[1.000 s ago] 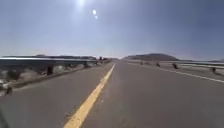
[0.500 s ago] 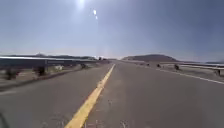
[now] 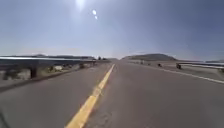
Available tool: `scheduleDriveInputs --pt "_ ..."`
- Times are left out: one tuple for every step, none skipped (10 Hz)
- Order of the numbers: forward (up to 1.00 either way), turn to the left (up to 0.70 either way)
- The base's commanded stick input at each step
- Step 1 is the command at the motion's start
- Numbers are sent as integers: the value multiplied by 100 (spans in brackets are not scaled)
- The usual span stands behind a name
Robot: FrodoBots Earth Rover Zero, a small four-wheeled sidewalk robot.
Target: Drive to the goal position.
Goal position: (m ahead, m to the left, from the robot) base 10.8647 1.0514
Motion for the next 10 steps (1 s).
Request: scheduleDriveInputs --pt "85 0" --pt "85 0" --pt "85 0" --pt "85 0" --pt "85 0" --pt "85 0" --pt "85 0" --pt "85 0" --pt "85 0" --pt "85 0"
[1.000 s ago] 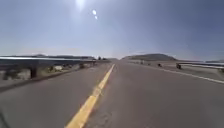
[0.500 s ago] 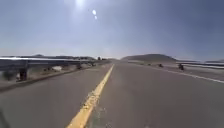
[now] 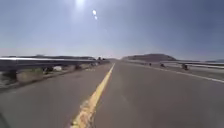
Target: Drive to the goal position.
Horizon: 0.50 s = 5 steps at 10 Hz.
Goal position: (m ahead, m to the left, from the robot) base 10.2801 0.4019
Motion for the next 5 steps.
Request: scheduleDriveInputs --pt "85 0" --pt "85 0" --pt "85 0" --pt "85 0" --pt "85 0"
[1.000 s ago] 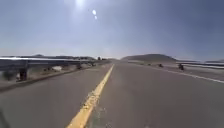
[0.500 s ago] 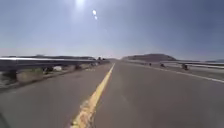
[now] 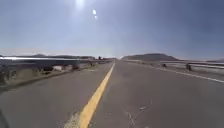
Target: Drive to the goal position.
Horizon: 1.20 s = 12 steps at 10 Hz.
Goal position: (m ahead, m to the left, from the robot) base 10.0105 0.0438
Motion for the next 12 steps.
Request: scheduleDriveInputs --pt "85 0" --pt "85 0" --pt "85 0" --pt "85 0" --pt "85 0" --pt "85 0" --pt "85 0" --pt "85 0" --pt "85 0" --pt "85 0" --pt "85 0" --pt "85 0"
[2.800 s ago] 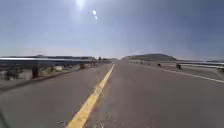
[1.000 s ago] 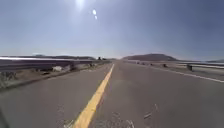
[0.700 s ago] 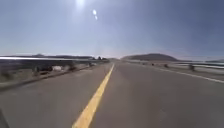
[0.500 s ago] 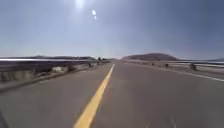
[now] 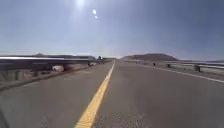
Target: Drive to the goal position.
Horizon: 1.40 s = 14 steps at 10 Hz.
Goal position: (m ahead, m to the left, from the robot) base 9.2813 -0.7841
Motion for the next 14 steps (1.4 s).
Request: scheduleDriveInputs --pt "85 0" --pt "85 0" --pt "85 0" --pt "85 0" --pt "85 0" --pt "85 0" --pt "85 0" --pt "85 0" --pt "85 0" --pt "85 0" --pt "85 0" --pt "85 0" --pt "85 0" --pt "85 0"
